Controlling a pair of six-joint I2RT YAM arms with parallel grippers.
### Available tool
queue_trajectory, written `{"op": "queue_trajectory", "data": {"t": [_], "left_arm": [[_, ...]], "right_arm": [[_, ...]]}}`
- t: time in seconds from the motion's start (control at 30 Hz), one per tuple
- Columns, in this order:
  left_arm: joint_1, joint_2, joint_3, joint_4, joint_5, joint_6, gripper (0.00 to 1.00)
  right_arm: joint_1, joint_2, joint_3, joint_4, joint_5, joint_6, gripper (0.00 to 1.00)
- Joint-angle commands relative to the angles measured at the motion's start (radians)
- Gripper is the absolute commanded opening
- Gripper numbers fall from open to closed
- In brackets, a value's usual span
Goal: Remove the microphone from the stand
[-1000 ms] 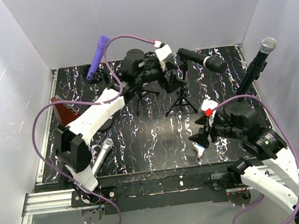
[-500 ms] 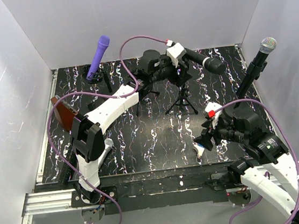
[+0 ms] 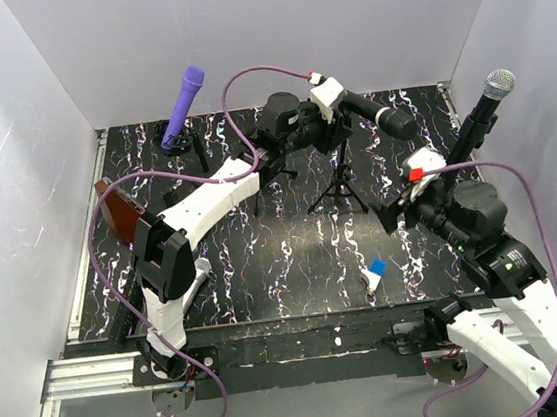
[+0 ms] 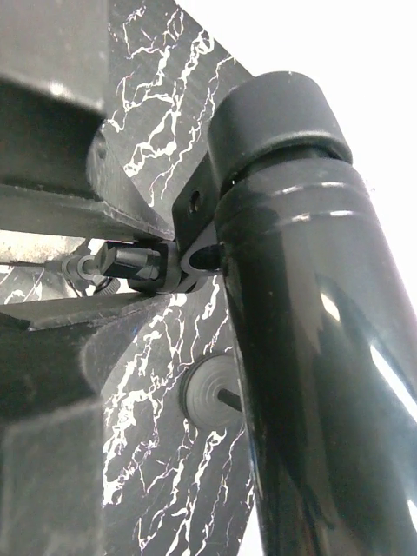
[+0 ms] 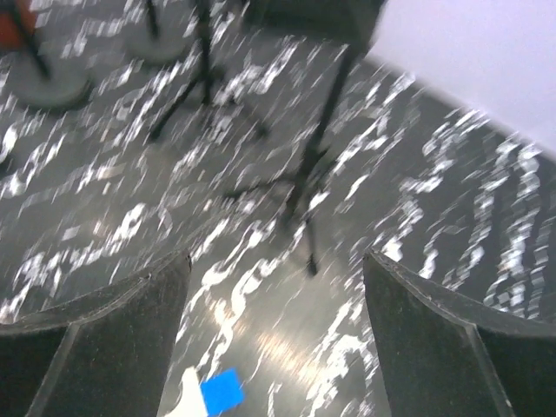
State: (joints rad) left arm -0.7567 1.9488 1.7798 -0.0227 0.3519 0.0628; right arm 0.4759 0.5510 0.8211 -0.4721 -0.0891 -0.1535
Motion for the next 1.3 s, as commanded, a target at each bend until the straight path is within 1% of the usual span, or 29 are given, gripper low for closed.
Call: {"op": "queue_trajectory", "data": {"t": [0.0, 0.03, 0.07, 0.1, 0.17, 0.37, 0.67, 0.77, 0.93, 1.03, 1.13, 1.2, 1.23, 1.27], "left_arm": [[-0.003, -0.057, 0.020, 0.009, -0.019, 0.008, 0.19], [-0.003, -0.054, 0.020, 0.010, -0.018, 0.006, 0.16], [-0.003, -0.053, 0.018, 0.013, -0.019, 0.006, 0.10], [-0.003, -0.051, 0.015, 0.015, -0.021, 0.003, 0.06], [-0.003, -0.048, 0.017, 0.017, -0.024, -0.001, 0.00], [-0.003, -0.053, 0.023, 0.000, -0.013, -0.008, 0.00], [-0.003, -0.045, 0.029, -0.020, 0.009, -0.004, 0.00], [-0.001, -0.042, 0.040, -0.031, 0.015, -0.003, 0.00], [-0.001, -0.037, 0.047, -0.054, 0.029, -0.001, 0.00], [-0.003, -0.039, 0.040, -0.054, 0.022, -0.004, 0.00], [-0.001, -0.037, 0.038, -0.051, 0.018, -0.006, 0.00], [-0.001, -0.036, 0.038, -0.052, 0.007, -0.008, 0.00], [-0.001, -0.034, 0.040, -0.054, -0.002, -0.009, 0.00], [-0.001, -0.033, 0.041, -0.056, -0.014, -0.012, 0.00]], "right_arm": [[-0.006, 0.033, 0.151, 0.259, 0.164, -0.014, 0.88], [-0.006, 0.041, 0.174, 0.266, 0.149, -0.014, 0.88], [-0.006, 0.049, 0.188, 0.274, 0.134, -0.012, 0.88], [-0.006, 0.052, 0.199, 0.282, 0.129, -0.006, 0.88], [-0.006, 0.067, 0.208, 0.294, 0.141, 0.005, 0.89], [-0.011, 0.089, 0.199, 0.391, 0.195, 0.002, 0.89], [-0.017, 0.128, 0.225, 0.503, 0.147, 0.043, 0.90], [-0.019, 0.151, 0.231, 0.533, 0.121, 0.055, 0.88], [-0.022, 0.179, 0.246, 0.579, 0.146, 0.058, 0.85], [-0.025, 0.199, 0.266, 0.581, 0.183, 0.051, 0.77], [-0.031, 0.204, 0.282, 0.579, 0.184, 0.058, 0.63], [-0.036, 0.204, 0.297, 0.564, 0.164, 0.061, 0.47], [-0.037, 0.202, 0.305, 0.553, 0.160, 0.066, 0.37], [-0.039, 0.198, 0.314, 0.541, 0.154, 0.071, 0.23]]}}
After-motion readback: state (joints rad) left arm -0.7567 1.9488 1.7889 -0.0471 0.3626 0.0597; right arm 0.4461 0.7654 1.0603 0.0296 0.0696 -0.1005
